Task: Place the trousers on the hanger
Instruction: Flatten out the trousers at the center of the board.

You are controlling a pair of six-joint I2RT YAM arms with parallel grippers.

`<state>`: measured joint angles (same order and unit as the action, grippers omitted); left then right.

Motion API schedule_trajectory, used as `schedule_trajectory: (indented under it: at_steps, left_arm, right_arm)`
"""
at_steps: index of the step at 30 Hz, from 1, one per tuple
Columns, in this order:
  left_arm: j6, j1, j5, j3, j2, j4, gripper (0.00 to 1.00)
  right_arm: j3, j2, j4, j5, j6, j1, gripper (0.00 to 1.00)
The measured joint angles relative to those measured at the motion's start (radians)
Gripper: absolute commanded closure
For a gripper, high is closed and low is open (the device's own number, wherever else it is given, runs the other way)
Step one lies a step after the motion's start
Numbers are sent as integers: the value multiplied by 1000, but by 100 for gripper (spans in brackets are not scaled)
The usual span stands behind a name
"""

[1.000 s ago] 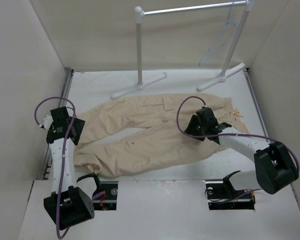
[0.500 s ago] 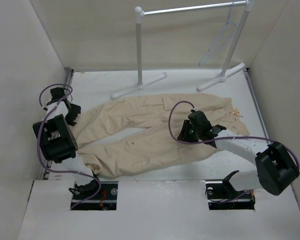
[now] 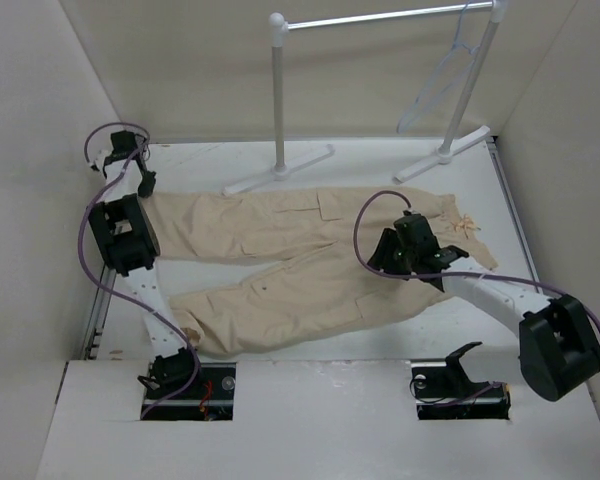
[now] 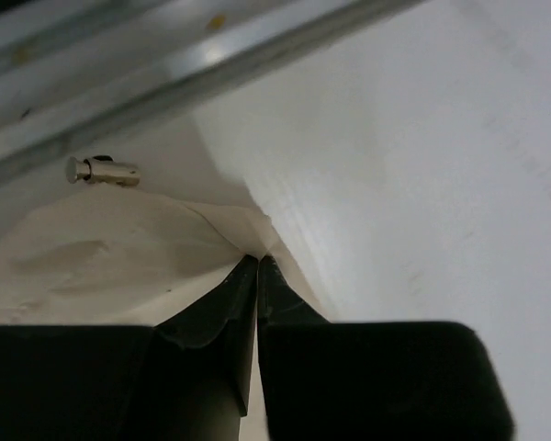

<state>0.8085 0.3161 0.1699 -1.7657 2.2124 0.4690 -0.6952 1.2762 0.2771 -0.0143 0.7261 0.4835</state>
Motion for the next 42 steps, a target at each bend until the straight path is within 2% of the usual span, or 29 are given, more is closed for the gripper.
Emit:
schedule_trajectory:
  at_steps: [2,4,5,7,9,11,12,16,18,21,23,25,28,31,33,35,38,42]
  left_arm:
    - [-5,0,11,-227,121,41,89]
    - [-12,-2,19,-428,221,65,69]
    - [-19,-4,19,-508,257,75,63]
    - [-21,-8,18,-567,275,82,50]
    - [-24,-12,16,-523,232,86,45]
    - [-22,-19,16,-352,122,70,45]
    - [-22,-24,18,-241,47,68,49]
    - [-5,-70,42,237,-335,56,83]
    - [-2,-121,56,455,-568,63,89]
    - [14,-205,64,684,-892,114,87]
    - [36,-231,61,793,-1057,176,75]
    - [63,-248,60,875,-1151,245,65]
    - [108,-286,60,979,-1184,326,53]
    - [140,-323,60,1054,-1112,349,52]
    - [146,-328,63,1073,-1044,337,54]
    - [146,-328,68,1073,-964,299,63]
    - [153,-328,71,1066,-847,225,83]
    - [138,-325,76,997,-756,180,93]
  right_arm:
    - [-6,0,20,-15,1,-14,42]
    - [-23,0,40,-27,2,-26,40]
    - [-33,0,49,-32,4,-27,39]
    - [-60,2,61,-39,5,-28,38]
    - [-89,8,62,-42,5,-28,38]
    - [-111,13,59,-42,6,-23,38]
    - [-118,13,56,-42,7,-16,40]
    - [-123,13,54,-40,6,41,77]
    - [-123,13,54,-31,6,73,85]
    - [-116,4,53,-16,10,110,84]
    - [-93,-24,52,-7,11,128,76]
    - [-66,-55,51,-3,12,134,66]
    - [-29,-86,51,0,14,133,49]
    - [-14,-74,45,5,12,117,42]
    - [-15,-37,28,5,10,97,40]
    - [-17,10,19,-6,12,73,40]
    - [-16,56,17,-38,27,32,49]
    - [-15,107,-2,-48,71,-61,79]
